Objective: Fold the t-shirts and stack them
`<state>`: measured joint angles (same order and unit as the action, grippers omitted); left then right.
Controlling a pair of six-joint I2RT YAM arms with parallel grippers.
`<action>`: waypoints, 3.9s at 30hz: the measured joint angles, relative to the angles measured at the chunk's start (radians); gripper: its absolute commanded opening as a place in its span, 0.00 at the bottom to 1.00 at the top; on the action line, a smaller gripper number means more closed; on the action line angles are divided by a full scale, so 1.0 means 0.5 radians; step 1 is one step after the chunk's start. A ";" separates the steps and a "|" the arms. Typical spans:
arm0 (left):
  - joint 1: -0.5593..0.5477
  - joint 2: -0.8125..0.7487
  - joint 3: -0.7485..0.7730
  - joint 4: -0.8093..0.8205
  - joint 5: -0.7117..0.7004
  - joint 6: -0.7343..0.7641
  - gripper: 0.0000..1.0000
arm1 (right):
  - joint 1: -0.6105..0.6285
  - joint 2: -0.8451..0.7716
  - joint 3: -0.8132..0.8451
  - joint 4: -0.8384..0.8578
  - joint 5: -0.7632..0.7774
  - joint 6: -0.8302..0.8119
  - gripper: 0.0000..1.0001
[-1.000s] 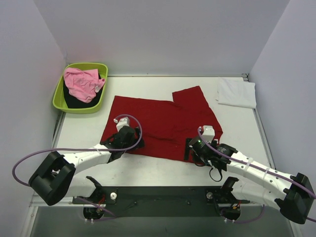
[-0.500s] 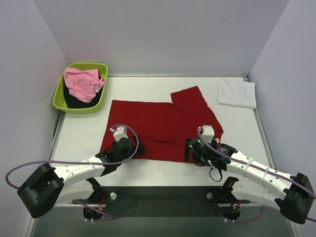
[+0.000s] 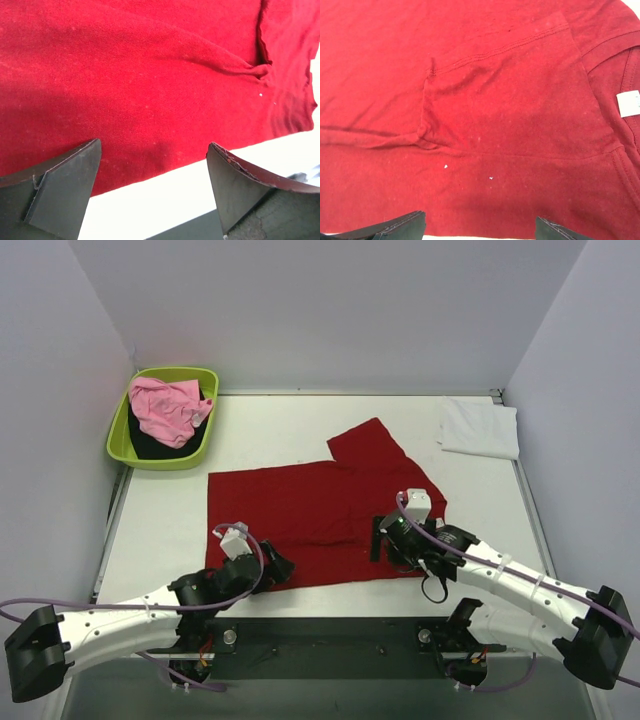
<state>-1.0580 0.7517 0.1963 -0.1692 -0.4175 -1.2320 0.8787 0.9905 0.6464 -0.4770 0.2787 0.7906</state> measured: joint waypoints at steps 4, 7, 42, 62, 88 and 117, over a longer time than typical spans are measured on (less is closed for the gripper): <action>-0.135 -0.196 -0.049 -0.151 -0.041 -0.163 0.97 | 0.000 0.051 0.021 -0.008 -0.001 -0.012 0.90; -0.233 -0.362 -0.076 -0.291 -0.056 -0.278 0.96 | 0.000 0.078 0.028 -0.011 -0.002 -0.014 0.90; -0.314 -0.656 0.649 -1.222 -0.555 -0.030 0.98 | 0.353 0.497 -0.263 0.861 -0.484 0.217 0.90; -0.314 -0.661 0.656 -1.266 -0.563 -0.025 0.97 | 0.967 0.418 -0.245 0.494 -0.093 0.633 0.90; -0.314 -0.662 0.761 -1.347 -0.581 0.022 0.97 | -0.027 0.060 -0.182 0.106 0.323 0.131 0.91; -0.314 -0.650 0.761 -1.358 -0.620 0.021 0.98 | 0.247 0.217 -0.491 0.490 0.298 0.467 0.91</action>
<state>-1.2148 0.4267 0.5766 -0.8482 -0.7277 -1.2217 1.0023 1.0992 0.4011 -0.2321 0.4274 1.0241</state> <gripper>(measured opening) 0.975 0.906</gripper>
